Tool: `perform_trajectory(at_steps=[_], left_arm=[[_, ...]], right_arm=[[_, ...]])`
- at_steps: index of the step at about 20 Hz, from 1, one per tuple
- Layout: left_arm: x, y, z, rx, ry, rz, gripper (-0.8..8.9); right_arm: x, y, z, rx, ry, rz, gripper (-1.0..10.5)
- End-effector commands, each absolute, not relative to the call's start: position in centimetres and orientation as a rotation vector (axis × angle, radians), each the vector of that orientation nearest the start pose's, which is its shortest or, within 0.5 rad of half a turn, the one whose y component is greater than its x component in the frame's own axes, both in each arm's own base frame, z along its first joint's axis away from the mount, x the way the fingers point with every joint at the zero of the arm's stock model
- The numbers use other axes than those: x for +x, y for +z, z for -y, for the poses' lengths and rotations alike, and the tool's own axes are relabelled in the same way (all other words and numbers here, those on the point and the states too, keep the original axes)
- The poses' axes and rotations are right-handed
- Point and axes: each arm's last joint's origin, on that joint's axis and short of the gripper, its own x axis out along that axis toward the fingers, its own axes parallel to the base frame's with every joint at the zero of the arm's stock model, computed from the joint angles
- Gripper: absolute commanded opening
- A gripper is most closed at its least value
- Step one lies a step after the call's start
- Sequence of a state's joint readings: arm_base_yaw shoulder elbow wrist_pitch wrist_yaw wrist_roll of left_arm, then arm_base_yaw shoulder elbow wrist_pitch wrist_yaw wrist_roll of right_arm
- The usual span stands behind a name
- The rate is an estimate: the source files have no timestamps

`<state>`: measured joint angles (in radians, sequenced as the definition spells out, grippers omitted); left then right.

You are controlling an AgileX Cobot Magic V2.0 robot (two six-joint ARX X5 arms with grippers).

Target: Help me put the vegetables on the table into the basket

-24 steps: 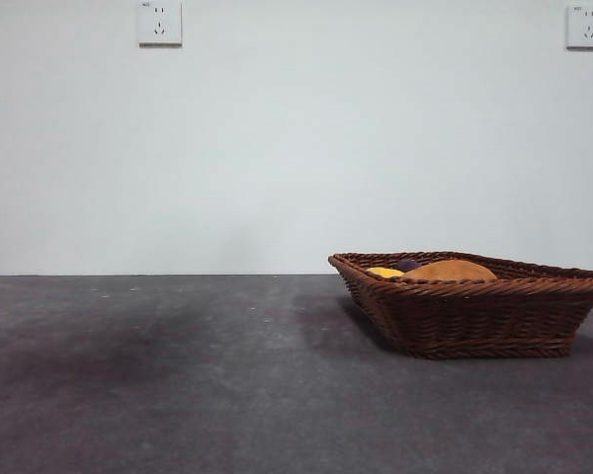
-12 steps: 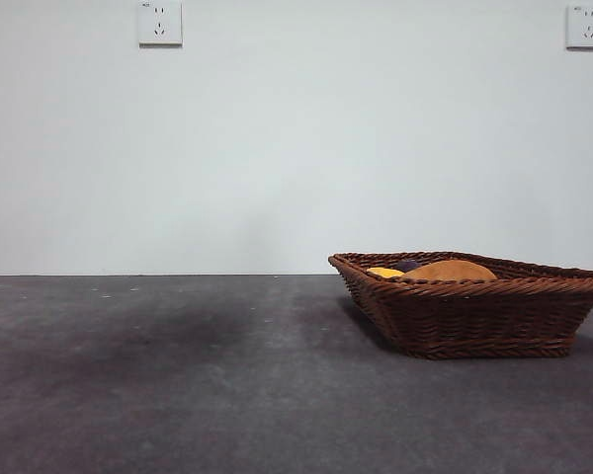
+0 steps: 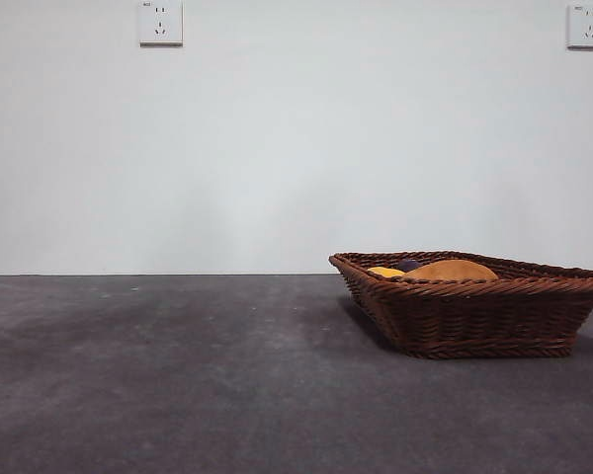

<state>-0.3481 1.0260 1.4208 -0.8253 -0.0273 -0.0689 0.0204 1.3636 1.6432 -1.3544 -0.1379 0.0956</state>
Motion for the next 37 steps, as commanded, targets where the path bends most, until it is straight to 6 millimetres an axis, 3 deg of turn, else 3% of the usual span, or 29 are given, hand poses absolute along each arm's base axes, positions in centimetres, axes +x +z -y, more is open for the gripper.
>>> perform_trajectory(at_steps=[1,4,8,10,12,16,21,26,37], left_arm=[[16.8,43.8,4.0,0.108,-0.167,-0.414,-0.04],[17.3,43.1,1.7,0.138,-0.056,-0.460,-0.04],[18.2,39.6,-0.5,0.209,0.043,-0.459,-0.04],[18.2,36.6,-1.0,0.214,0.072,-0.383,-0.04],[17.4,32.3,-1.0,0.210,0.079,-0.306,-0.04],[13.5,23.2,-0.5,0.144,0.013,-0.144,-0.04],[10.7,16.2,-0.5,-0.004,0.047,-0.102,-0.04],[9.9,14.6,-0.4,0.007,0.039,-0.217,-0.04],[9.6,15.0,-0.2,0.005,0.006,-0.161,-0.04]], right_arm=[[24.1,39.1,-0.9,0.158,0.081,-1.151,0.0],[25.3,38.1,-0.9,0.160,0.077,-1.193,0.0],[26.1,37.7,-0.9,0.154,0.067,-1.182,0.0],[26.6,38.0,-0.9,0.151,0.069,-1.127,0.0],[27.3,38.3,-0.9,0.148,0.074,-1.053,0.0],[28.7,39.3,-0.9,0.142,0.088,-0.870,0.0],[30.0,40.6,-1.0,0.135,0.102,-0.676,0.0],[30.4,41.2,-1.0,0.132,0.106,-0.612,0.0],[30.4,41.1,-0.9,0.133,0.105,-0.615,0.0]])
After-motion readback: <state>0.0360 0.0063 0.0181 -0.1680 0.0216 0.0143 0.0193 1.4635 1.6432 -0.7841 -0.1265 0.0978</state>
